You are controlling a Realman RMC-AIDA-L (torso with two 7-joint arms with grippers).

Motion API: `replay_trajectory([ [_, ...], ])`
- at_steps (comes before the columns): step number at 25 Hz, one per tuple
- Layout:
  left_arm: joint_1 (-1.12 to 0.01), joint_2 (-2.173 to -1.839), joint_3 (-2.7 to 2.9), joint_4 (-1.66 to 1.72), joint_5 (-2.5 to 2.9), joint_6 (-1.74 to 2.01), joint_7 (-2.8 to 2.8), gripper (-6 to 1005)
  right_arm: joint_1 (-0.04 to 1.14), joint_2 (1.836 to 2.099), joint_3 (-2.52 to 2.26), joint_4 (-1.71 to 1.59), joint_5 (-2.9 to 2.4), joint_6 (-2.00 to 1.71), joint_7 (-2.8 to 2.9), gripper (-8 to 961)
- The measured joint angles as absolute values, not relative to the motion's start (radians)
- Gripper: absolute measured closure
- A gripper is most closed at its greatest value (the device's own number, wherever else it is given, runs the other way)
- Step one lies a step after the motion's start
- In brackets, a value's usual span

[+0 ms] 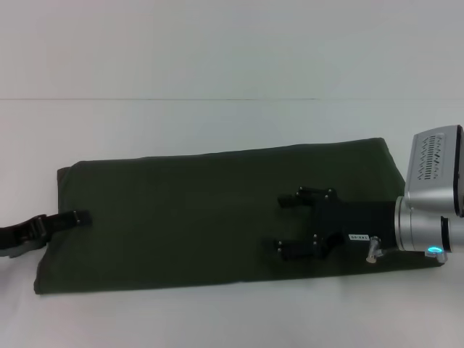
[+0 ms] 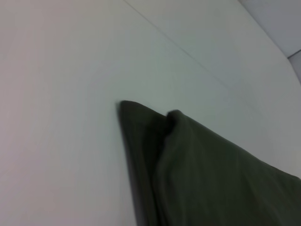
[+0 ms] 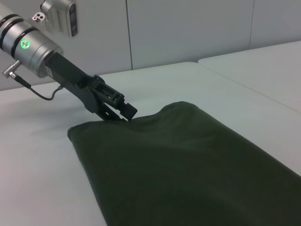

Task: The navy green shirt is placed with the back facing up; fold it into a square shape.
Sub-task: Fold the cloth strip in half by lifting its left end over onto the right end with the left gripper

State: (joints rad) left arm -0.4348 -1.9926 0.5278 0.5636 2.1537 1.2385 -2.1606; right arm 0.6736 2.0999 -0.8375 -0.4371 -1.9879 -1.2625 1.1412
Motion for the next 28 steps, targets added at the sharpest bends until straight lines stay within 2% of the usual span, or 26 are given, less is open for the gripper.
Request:
replay_trajectory([
  [7, -0.482, -2.008, 0.581, 0.529, 2.154, 1.236, -2.171, 112, 0.679, 2.1, -0.838, -0.438, -1.988, -1.263, 1.141, 27],
  [21, -0.496, -2.004, 0.61, 0.516, 2.151, 1.225, -2.21, 127, 0.68, 2.1, -0.838, -0.437, -1.988, -1.262, 1.141, 28],
  [28, -0.503, -2.005, 0.665, 0.524, 2.153, 1.198, -2.22, 352, 0.681, 2.1, -0.838, -0.437, -1.987, -1.267, 1.142, 28],
])
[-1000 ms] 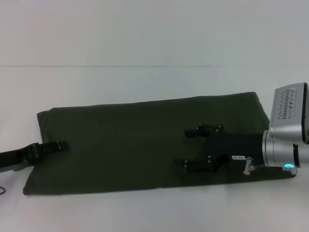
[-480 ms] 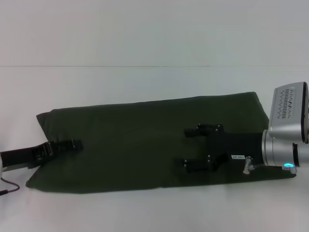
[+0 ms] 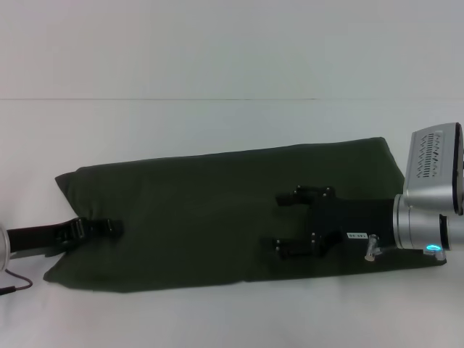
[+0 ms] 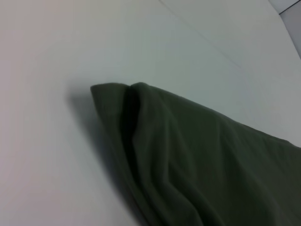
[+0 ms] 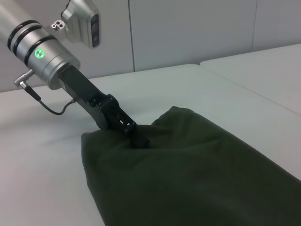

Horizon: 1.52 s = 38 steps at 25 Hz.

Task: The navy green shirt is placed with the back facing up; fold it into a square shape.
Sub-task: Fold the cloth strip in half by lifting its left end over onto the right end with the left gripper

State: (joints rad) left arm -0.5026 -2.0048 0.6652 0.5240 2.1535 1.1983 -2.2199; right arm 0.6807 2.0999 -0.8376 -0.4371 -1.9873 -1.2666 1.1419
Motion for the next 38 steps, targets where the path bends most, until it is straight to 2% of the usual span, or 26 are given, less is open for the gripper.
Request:
replay_trajectory([
  [4, -0.507, -2.001, 0.666, 0.524, 2.154, 1.204, -2.219, 541, 0.681, 2.1, -0.838, -0.437, -1.986, -1.268, 1.142, 28],
  [13, -0.508, -1.994, 0.668, 0.525, 2.154, 1.212, -2.221, 735, 0.681, 2.1, -0.838, -0.437, -1.978, -1.273, 1.142, 27],
  [20, -0.501, -1.948, 0.657, 0.549, 2.196, 1.279, -2.247, 874, 0.676, 2.1, -0.837, -0.441, -1.974, -1.303, 1.141, 28],
  [27, -0.487, -1.902, 0.569, 0.634, 2.324, 1.388, -2.305, 909, 0.666, 2.097, -0.836, -0.445, -1.962, -1.315, 1.141, 28],
  [30, -0.489, -1.867, 0.519, 0.704, 2.447, 1.448, -2.368, 909, 0.665, 2.097, -0.837, -0.445, -1.962, -1.316, 1.141, 28],
  [38, -0.516, -1.823, 0.502, 0.806, 2.563, 1.532, -2.447, 908, 0.662, 2.097, -0.838, -0.44, -1.962, -1.319, 1.141, 27],
])
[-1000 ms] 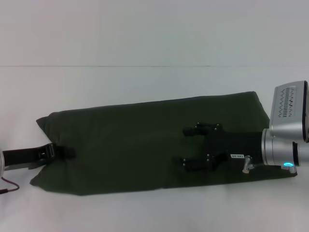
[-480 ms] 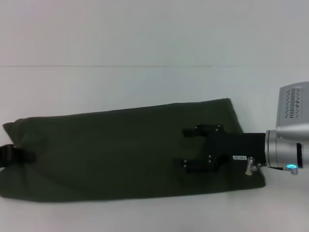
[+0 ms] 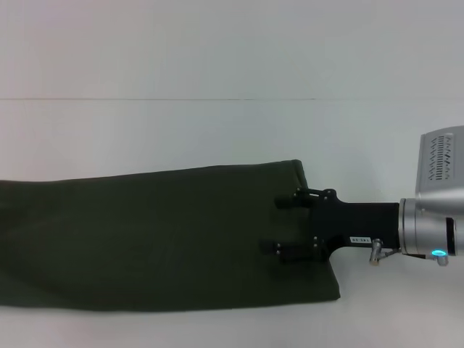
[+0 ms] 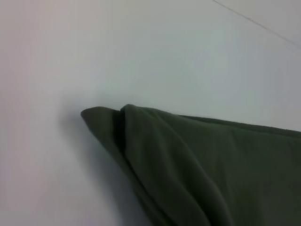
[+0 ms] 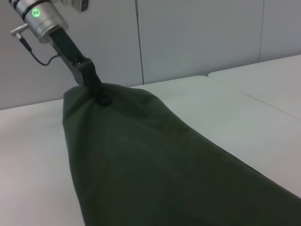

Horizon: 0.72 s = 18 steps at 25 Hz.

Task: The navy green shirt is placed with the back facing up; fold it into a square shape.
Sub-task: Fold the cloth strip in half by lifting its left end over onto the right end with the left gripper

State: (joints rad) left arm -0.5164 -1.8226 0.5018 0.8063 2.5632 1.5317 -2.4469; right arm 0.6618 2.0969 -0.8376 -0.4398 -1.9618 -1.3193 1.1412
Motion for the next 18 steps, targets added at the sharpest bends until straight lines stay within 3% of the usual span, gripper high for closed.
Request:
replay_trajectory([
  [7, -0.567, -1.818, 0.5, 0.842, 2.578, 1.632, -2.523, 908, 0.656, 2.098, -0.838, -0.439, -1.962, -1.317, 1.141, 27],
  [10, -0.599, -1.832, 0.489, 0.911, 2.561, 1.712, -2.565, 912, 0.652, 2.098, -0.834, -0.439, -1.962, -1.313, 1.137, 27],
  [13, -0.641, -1.859, 0.487, 0.964, 2.536, 1.779, -2.608, 914, 0.644, 2.098, -0.829, -0.437, -1.957, -1.312, 1.121, 28],
  [18, -0.718, -1.943, 0.487, 0.988, 2.443, 1.836, -2.674, 915, 0.63, 2.098, -0.828, -0.436, -1.939, -1.307, 1.115, 28],
])
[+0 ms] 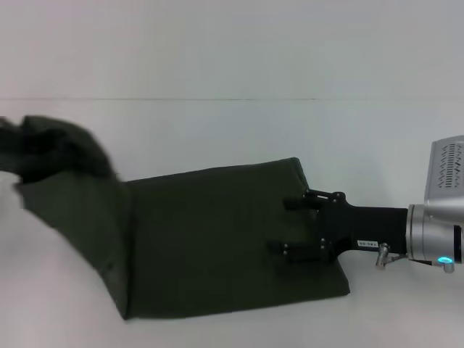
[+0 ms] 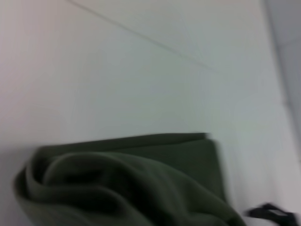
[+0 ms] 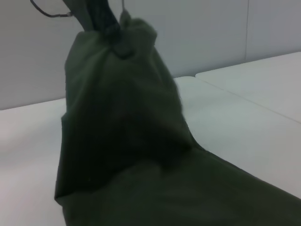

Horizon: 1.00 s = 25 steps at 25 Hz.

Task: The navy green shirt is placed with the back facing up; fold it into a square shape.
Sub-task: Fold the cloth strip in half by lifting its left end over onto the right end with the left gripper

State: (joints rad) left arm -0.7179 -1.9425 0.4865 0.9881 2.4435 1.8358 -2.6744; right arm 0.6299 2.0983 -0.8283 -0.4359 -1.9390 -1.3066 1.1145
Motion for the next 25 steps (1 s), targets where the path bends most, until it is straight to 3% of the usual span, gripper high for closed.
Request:
replay_trajectory([
  [9, -0.773, -2.151, 0.58, 0.857, 2.4, 1.605, -2.609, 915, 0.603, 2.097, -0.828, -0.433, -1.912, -1.29, 1.103, 27],
  [15, -0.779, -2.155, 0.59, 0.63, 2.275, 1.443, -2.496, 915, 0.585, 2.094, -0.828, -0.436, -1.901, -1.291, 1.103, 27],
  [25, -0.701, -2.162, 0.587, 0.57, 2.097, 1.359, -2.424, 916, 0.567, 2.092, -0.828, -0.44, -1.887, -1.292, 1.103, 28],
])
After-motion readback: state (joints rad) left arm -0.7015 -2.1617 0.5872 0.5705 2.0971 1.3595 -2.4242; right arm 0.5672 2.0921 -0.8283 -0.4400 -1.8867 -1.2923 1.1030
